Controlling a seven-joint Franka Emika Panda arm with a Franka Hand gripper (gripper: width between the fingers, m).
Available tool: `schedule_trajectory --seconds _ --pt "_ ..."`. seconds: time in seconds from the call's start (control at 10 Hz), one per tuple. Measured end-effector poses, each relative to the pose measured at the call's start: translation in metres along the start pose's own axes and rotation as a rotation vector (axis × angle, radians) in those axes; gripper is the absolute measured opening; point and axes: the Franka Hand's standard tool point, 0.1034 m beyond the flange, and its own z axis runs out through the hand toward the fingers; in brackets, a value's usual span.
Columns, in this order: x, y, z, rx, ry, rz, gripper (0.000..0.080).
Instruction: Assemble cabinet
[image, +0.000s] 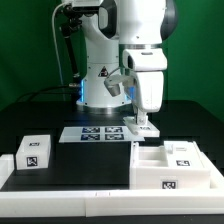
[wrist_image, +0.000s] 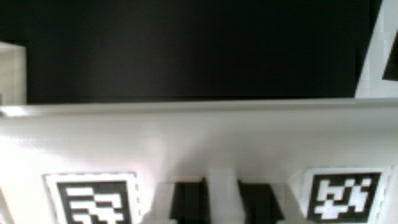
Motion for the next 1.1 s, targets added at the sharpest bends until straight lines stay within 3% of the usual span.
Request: schedule_trajectory --seconds 0.3,0.4,0.5,1.0,1.1 --pt "0.000 0.000 0.002 0.016 -0.002 0.037 0.0070" --pt "0.000 0.015 0.003 0.035 -0.007 0.100 0.0070" --pt "-0.001 0.022 0.003 0.031 -0.006 0.107 0.0070" --pt "-0.001 0.019 0.004 0.036 -0.006 0.108 0.0070" --pt "-0.001 0.016 0.005 0.067 -0.018 0.194 0.0070"
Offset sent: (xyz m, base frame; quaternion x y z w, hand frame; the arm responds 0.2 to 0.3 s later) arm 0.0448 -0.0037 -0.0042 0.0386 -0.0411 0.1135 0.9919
